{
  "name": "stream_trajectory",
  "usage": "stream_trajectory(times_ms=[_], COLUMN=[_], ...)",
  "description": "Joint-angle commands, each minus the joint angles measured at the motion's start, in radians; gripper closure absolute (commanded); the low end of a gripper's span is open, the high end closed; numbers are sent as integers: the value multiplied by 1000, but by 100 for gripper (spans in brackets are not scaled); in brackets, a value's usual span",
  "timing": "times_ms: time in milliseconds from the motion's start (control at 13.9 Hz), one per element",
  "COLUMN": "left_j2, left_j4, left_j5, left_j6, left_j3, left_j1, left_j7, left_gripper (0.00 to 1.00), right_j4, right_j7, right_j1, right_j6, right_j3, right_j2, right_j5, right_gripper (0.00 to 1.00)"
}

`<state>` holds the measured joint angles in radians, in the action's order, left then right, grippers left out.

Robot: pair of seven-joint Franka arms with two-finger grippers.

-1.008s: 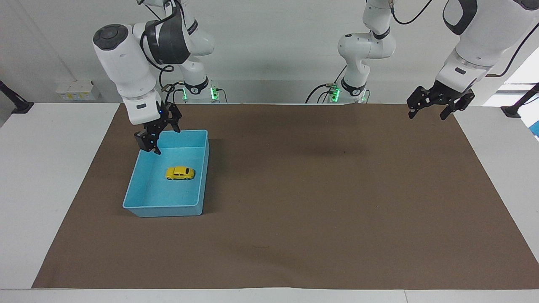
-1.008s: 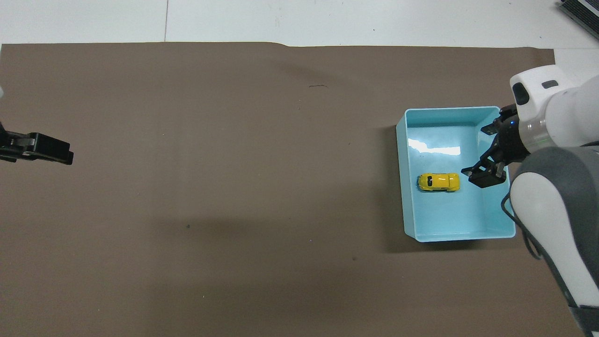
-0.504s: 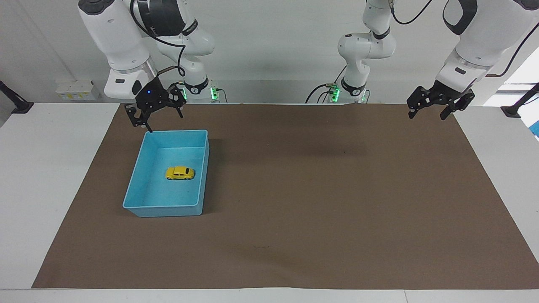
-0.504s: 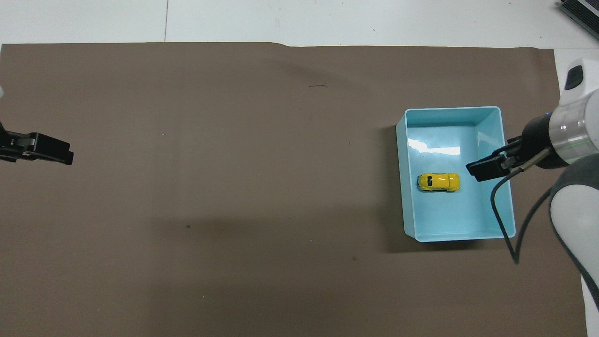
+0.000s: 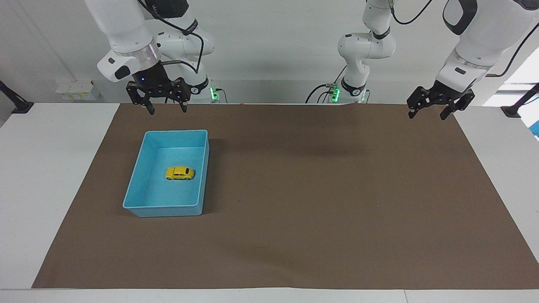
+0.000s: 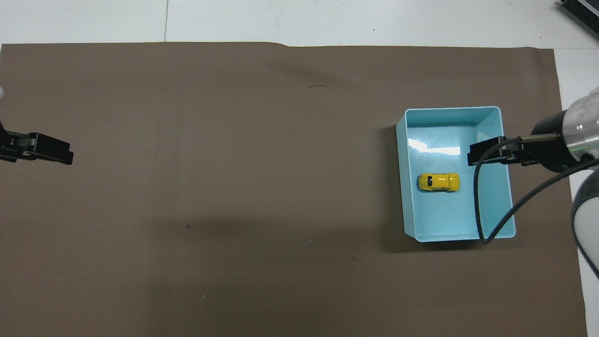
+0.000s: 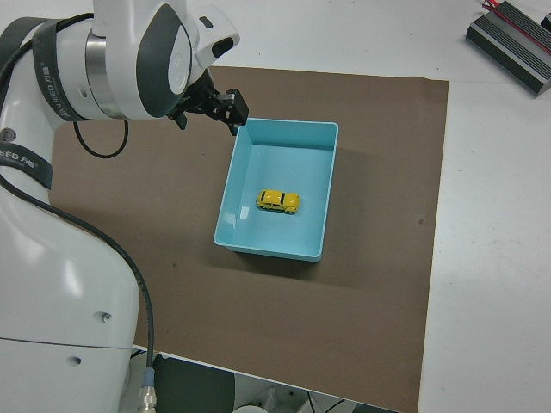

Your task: Wind up and store yellow beetle car

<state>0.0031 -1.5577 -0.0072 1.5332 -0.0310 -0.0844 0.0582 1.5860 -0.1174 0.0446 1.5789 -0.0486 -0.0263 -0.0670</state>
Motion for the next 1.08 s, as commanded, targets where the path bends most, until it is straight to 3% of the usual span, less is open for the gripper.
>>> stream_trajectory(times_ms=[0, 1008], left_j2=[-22, -23], left_j4=[-21, -21], left_j5=[16, 15], left_j6=[-7, -7], left_j3=[13, 13], left_j1=[14, 14], left_j7=[-9, -11], left_gripper=[0, 0], right_j4=[-31, -23], right_j7=[-21, -18], right_j1=[-19, -38], right_j6=[-23, -11], right_j3=[16, 50], right_j2=[3, -4], right_j5=[-17, -14], right_gripper=[0, 0])
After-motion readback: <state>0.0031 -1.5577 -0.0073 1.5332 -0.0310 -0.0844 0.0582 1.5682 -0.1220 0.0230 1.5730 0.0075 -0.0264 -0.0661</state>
